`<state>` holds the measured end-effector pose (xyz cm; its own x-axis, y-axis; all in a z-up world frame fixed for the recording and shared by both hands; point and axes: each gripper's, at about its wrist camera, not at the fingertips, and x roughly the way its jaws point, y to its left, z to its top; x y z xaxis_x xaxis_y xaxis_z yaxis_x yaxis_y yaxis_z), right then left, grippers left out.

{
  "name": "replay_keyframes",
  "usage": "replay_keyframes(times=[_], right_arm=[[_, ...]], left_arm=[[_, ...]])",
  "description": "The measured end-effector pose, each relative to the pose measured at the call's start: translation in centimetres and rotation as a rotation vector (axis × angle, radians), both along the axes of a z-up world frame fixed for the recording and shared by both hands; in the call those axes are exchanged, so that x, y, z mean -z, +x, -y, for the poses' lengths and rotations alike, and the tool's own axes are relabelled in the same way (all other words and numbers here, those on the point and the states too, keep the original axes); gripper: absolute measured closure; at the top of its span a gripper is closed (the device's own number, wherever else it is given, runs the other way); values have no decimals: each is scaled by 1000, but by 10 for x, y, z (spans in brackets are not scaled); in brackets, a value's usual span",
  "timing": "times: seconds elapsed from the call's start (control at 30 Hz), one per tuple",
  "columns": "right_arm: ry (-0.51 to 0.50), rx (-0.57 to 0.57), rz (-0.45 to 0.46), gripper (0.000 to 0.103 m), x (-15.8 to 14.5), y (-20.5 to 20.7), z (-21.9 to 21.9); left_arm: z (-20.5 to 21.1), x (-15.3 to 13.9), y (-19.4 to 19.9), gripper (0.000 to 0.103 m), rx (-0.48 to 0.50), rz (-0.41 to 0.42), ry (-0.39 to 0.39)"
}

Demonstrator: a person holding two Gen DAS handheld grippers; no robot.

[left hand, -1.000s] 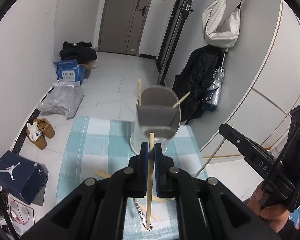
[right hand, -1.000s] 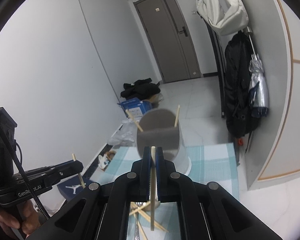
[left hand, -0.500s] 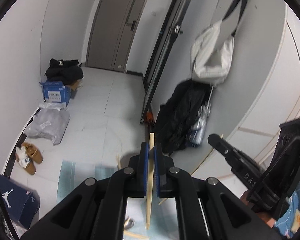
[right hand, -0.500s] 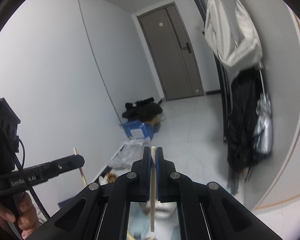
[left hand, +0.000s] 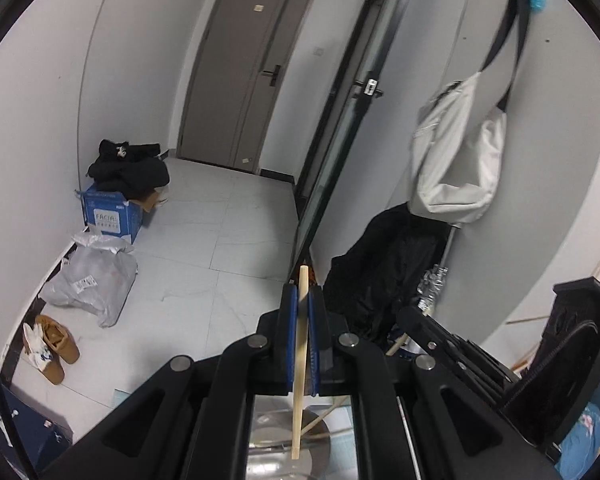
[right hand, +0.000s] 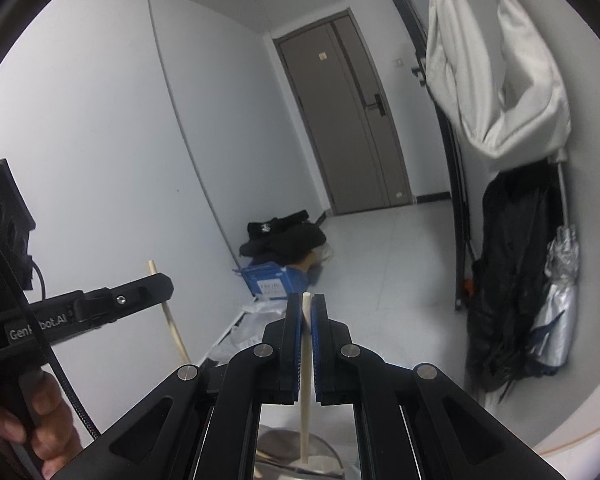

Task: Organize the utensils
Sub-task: 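Carry both held chopsticks up and over the white holder, then open both tools to drop the chopsticks into the white holder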

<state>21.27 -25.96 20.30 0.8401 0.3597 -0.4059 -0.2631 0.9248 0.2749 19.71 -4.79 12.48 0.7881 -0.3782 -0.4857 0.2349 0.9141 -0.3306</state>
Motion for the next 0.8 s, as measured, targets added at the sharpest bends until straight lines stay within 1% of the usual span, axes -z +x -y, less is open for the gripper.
replay_keyframes(times=[0.07,0.2,0.27,0.37,0.47,0.53,0.63,0.7,0.8], right_arm=[[-6,5,-5,99,9,5,1],[-8,-5,-46,99,30,15,5],[-4,-8,-55,99,37,15,6],[0,-22,-61,99,44,15,6],[3,-32,-74,99,51,14,4],[6,-44,-87,99,56,12,2],[-12,-58,-102,99,64,9,-3],[-22,-81,-109,99,71,6,-6],[-46,-125,-119,99,80,4,-11]], left_arm=[[-1,8,6,101,-23,5,18],[-4,24,15,101,-19,-5,23],[-3,25,18,101,-14,-5,20],[3,28,17,101,-32,18,73],[12,34,11,101,-3,32,114],[14,34,8,101,19,35,117],[15,37,6,101,39,26,127],[16,39,2,101,19,28,160],[13,44,3,101,26,-15,144]])
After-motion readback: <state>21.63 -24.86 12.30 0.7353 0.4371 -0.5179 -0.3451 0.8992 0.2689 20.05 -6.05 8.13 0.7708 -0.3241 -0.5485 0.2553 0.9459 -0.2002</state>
